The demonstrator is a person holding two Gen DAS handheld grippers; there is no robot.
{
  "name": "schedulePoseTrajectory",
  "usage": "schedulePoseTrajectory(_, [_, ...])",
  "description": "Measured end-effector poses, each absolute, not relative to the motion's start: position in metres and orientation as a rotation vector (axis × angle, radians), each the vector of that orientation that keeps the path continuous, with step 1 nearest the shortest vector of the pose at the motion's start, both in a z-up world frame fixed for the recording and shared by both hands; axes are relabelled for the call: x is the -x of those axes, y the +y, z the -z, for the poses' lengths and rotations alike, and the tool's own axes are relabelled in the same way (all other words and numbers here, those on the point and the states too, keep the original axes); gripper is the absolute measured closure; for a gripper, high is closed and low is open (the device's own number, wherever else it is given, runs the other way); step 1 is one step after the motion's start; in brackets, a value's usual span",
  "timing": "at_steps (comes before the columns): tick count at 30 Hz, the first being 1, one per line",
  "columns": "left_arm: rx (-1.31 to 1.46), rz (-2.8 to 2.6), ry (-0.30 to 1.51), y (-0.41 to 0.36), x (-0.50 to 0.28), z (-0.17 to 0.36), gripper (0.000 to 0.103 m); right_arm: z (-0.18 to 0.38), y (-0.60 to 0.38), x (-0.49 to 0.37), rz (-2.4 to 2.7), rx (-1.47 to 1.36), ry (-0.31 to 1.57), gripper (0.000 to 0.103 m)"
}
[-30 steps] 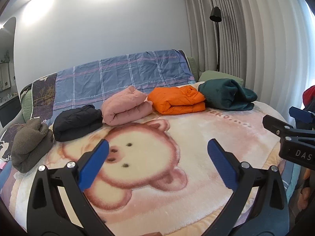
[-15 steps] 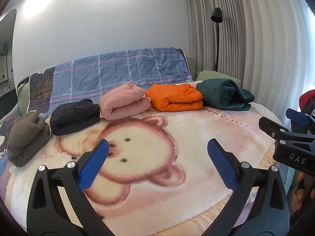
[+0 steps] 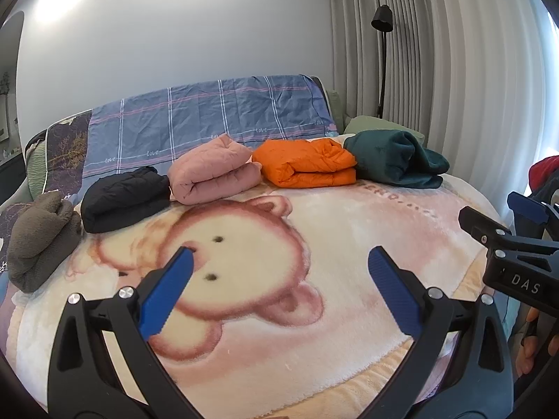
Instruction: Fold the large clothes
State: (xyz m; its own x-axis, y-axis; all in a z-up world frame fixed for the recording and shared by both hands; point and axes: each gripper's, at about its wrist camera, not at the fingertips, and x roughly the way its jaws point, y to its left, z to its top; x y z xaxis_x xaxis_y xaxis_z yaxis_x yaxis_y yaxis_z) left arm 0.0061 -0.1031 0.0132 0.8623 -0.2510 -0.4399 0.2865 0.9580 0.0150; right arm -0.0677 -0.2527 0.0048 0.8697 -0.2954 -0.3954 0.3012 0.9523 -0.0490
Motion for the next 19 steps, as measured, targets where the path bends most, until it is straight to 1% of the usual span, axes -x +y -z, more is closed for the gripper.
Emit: schedulePoseTrajectory(19, [-0.088, 0.283, 0.456, -0.1007, -0.0063, -0.0117, 0.002, -0.0045, -0.2534, 0.0677, 0.309, -0.014, 0.411, 0.009])
